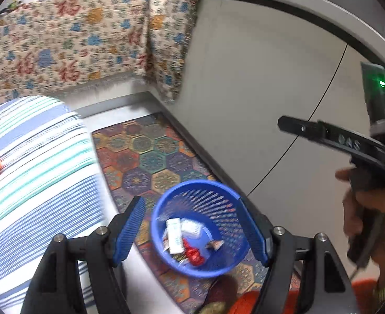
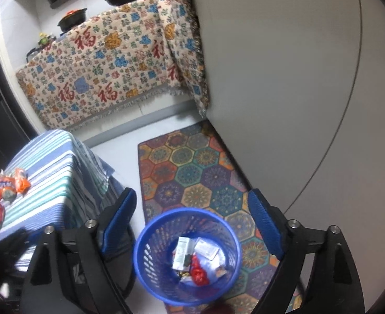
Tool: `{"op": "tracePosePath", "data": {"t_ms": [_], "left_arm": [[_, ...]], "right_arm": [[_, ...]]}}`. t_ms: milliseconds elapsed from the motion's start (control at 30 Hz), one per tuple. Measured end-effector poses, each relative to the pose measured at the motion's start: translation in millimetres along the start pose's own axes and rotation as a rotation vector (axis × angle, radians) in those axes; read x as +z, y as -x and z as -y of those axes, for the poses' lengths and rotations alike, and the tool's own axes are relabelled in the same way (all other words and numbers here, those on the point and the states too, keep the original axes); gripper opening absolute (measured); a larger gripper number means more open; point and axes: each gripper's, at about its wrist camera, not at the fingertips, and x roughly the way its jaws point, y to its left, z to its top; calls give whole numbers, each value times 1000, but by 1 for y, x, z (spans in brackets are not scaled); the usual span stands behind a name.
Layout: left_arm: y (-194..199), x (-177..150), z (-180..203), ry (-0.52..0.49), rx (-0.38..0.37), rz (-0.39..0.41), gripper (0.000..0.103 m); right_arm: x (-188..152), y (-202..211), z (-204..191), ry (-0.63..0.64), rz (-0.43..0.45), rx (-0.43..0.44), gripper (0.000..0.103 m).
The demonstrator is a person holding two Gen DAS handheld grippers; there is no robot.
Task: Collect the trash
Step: 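Move both tools back over the table toward the remaining trash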
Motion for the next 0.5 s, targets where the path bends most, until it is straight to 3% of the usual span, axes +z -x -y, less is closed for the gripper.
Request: {"op": "tracePosePath", "data": {"t_ms": [167, 267, 500], "left_arm": [[48, -33, -45, 36, 94, -5, 74], [74, -59, -80, 64, 193, -16, 74], [126, -108, -162, 196, 403, -26, 74]], "right_arm": [[0, 2, -39, 96, 10, 16, 89], [-4, 0, -74, 169, 4, 44, 89], [-33, -6, -187, 363, -23, 195, 89]]}}
